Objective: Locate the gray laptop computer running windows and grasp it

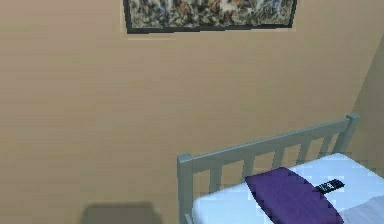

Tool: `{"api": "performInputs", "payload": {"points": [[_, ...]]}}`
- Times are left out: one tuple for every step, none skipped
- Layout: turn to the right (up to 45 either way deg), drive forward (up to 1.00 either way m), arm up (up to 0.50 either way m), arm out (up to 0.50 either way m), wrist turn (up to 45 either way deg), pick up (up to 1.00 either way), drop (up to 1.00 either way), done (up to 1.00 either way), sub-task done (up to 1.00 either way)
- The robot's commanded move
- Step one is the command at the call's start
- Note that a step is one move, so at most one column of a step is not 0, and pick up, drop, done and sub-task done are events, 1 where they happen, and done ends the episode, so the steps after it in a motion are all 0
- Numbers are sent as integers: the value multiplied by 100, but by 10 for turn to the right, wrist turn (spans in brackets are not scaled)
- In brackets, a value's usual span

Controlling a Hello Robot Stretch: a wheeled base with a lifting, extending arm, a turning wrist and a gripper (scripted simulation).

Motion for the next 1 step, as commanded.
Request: {"api": "performInputs", "payload": {"points": [[0,0,0,0,450,0,0,0,0]]}}
